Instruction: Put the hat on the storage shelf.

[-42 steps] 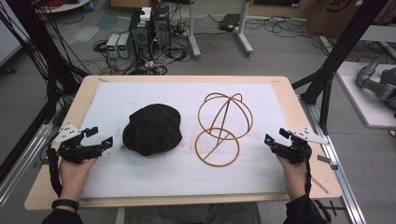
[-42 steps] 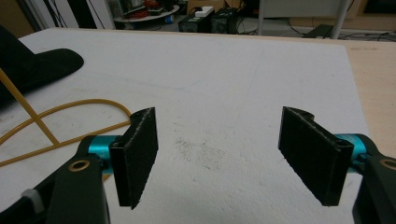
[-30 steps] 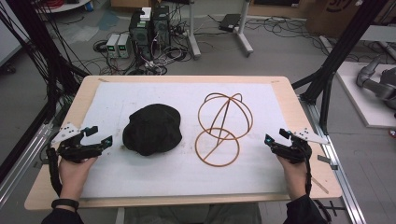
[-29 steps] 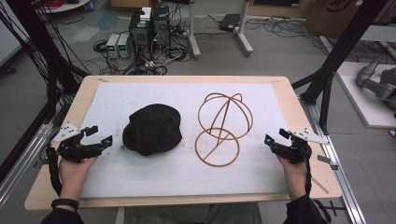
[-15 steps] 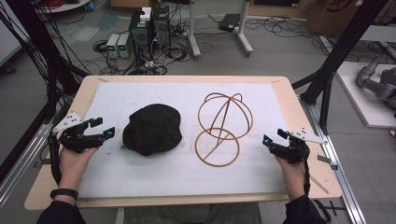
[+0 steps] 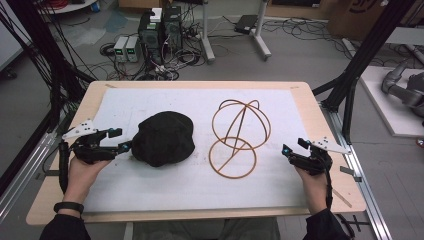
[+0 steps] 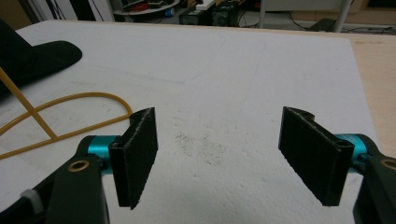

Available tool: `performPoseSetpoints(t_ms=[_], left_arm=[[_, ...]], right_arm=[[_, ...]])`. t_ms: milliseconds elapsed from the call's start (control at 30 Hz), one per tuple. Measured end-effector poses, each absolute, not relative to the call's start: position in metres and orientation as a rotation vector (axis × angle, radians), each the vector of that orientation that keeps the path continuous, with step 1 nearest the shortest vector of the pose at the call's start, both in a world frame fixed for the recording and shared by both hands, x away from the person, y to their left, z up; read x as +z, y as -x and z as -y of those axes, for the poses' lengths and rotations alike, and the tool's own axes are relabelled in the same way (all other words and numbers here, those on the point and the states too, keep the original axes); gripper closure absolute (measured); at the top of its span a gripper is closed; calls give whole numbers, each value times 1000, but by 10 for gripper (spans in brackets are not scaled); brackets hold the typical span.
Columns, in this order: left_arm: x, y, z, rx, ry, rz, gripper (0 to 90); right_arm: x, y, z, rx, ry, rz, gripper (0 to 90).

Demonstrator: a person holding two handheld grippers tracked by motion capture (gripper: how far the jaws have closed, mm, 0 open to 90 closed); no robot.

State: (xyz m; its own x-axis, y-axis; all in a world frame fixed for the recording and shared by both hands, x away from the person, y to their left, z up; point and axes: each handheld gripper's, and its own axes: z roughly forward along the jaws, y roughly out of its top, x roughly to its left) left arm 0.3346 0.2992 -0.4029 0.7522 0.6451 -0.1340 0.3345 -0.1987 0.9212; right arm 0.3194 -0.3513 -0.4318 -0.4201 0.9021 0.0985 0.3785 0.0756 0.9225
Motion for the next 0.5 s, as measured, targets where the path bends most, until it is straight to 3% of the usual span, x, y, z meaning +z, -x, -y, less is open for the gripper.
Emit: performPoseSetpoints(t_ms=[233,500], left_arm=[[-409,-343,-291,314,-1853,-728,310],[-412,-349,-283,296,-1897,-664,480]], right_arm=[[-432,-321,349,1324,-1266,-1854,282],[-434,-322,350,1318,-1287,-1858,284]])
